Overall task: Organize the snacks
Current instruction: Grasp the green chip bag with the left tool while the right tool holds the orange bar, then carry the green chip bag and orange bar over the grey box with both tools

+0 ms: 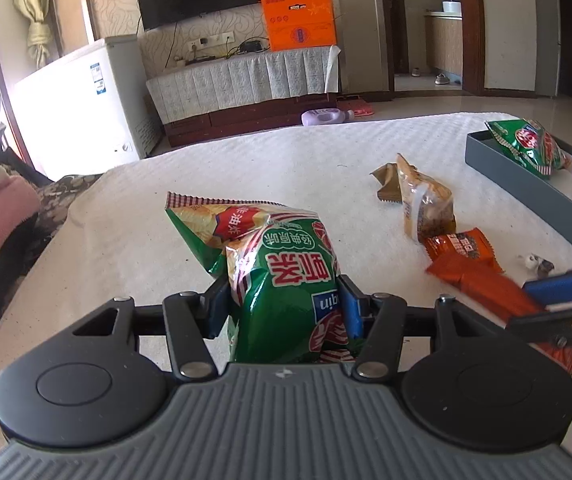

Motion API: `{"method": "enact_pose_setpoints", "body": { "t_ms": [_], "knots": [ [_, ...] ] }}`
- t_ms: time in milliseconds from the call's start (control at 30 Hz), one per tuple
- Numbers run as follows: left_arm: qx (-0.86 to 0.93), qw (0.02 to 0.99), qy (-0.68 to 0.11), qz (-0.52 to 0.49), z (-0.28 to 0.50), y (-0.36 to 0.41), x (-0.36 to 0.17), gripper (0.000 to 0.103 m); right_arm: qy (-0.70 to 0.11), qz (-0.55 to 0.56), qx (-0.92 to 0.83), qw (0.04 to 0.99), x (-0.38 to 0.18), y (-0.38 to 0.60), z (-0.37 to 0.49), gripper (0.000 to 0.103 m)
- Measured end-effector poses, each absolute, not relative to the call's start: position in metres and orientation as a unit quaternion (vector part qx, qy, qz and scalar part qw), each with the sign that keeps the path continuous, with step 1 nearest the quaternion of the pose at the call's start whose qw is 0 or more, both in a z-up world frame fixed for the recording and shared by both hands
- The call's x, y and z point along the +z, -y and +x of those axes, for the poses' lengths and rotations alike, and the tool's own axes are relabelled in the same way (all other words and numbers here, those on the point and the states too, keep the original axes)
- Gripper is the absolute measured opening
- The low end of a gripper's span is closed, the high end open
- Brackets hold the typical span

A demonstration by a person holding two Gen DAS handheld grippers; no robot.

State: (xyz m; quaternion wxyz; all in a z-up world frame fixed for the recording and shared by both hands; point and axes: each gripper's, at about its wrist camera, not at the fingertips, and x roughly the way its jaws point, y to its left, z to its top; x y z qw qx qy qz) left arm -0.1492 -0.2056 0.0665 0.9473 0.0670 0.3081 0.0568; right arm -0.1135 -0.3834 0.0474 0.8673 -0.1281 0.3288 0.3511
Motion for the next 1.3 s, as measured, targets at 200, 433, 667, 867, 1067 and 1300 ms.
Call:
{"method": "enact_pose_setpoints", "body": {
  "t_ms": [200,433,667,867,1067,1300],
  "knots": [
    [0.052,0.947,-0.307,0.076,-0.156,0.217,0.066,0.06,-0.312,-0.105,0.345,0.879,0.058,0.398,-0.117,0.023],
    [0.038,0.95,-0.295,0.091,-0.163,0.234,0.068,0.061,-0.295,-0.095,0.35,0.884,0.065,0.405,-0.116,0.023],
    [0.019,0.952,-0.289,0.095,-0.157,0.257,0.069,0.061,-0.285,-0.086,0.347,0.89,0.071,0.419,-0.116,0.023],
    [0.003,0.954,-0.284,0.101,-0.151,0.278,0.067,0.061,-0.279,-0.076,0.336,0.896,0.074,0.433,-0.115,0.023],
    [-0.006,0.954,-0.282,0.097,-0.145,0.29,0.066,0.061,-0.275,-0.067,0.326,0.902,0.076,0.445,-0.112,0.023],
    [-0.01,0.957,-0.275,0.096,-0.142,0.292,0.07,0.061,-0.267,-0.061,0.325,0.905,0.079,0.45,-0.11,0.023]
  ]
}}
